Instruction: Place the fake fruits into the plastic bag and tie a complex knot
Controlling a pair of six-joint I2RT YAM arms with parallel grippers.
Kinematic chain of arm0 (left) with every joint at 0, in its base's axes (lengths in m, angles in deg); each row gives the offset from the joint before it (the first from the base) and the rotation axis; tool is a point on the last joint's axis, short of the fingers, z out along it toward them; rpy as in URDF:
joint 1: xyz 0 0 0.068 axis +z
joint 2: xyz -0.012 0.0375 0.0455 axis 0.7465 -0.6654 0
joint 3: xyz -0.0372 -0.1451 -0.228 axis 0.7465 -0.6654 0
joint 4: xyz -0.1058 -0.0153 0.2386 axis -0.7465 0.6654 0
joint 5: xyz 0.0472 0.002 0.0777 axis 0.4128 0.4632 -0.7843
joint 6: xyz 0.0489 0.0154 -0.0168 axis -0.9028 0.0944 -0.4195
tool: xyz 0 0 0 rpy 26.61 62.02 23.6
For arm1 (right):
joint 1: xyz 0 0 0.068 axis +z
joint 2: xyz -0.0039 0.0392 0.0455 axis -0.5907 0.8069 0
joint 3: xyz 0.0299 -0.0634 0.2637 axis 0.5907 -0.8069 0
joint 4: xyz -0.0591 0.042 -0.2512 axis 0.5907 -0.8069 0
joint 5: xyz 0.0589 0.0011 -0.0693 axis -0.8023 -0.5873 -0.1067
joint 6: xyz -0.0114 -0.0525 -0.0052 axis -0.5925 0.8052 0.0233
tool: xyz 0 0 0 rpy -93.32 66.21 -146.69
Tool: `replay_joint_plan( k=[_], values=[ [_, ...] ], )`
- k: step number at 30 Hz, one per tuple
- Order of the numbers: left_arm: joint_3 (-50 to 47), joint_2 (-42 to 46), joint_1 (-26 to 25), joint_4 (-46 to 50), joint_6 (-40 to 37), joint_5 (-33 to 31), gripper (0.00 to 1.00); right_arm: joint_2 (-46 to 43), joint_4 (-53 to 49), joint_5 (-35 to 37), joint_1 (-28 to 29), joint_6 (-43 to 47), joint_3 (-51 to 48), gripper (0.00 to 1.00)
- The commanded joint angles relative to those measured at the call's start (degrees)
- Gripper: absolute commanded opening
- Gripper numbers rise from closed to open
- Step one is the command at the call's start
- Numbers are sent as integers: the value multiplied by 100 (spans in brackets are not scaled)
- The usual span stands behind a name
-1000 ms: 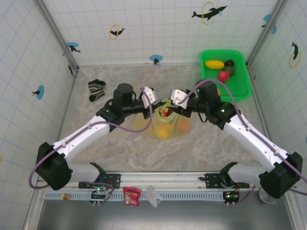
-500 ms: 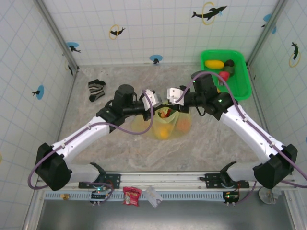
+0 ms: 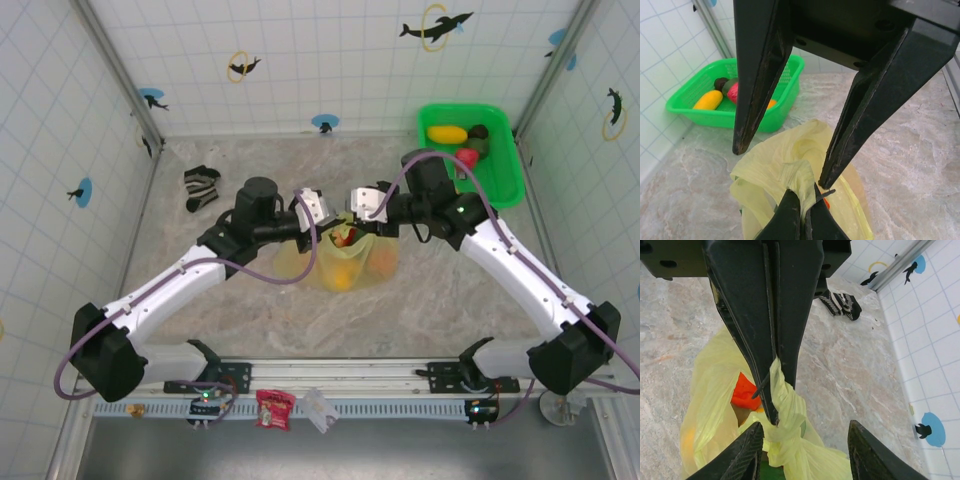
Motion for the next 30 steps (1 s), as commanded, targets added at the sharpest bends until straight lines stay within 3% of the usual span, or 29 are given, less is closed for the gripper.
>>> replay_joint_plan(
  k=[1,6,15,17,20,23,27,30],
  values=[
    [14,90,-66,64,-217,143,0,137,-21,-54,80,48,-44,45],
    [14,98,-95,107,-244,163,0,271,-42,-3,125,92,9,34],
    [27,143,-103,228,-376,85,0,235,53,200,125,179,-57,33],
    [23,152,-112,263,-403,85,0,239,56,251,125,227,-53,27],
    [9,175,-129,274,-413,85,0,247,57,260,152,341,-35,8],
    [14,208,-139,272,-342,9,0,221,166,454,232,481,-121,1],
    [-13,363,-139,80,133,-87,38,-46,747,577,274,567,-529,0],
    [35,485,-139,-50,506,63,51,-244,1243,603,257,514,-836,0]
  ],
)
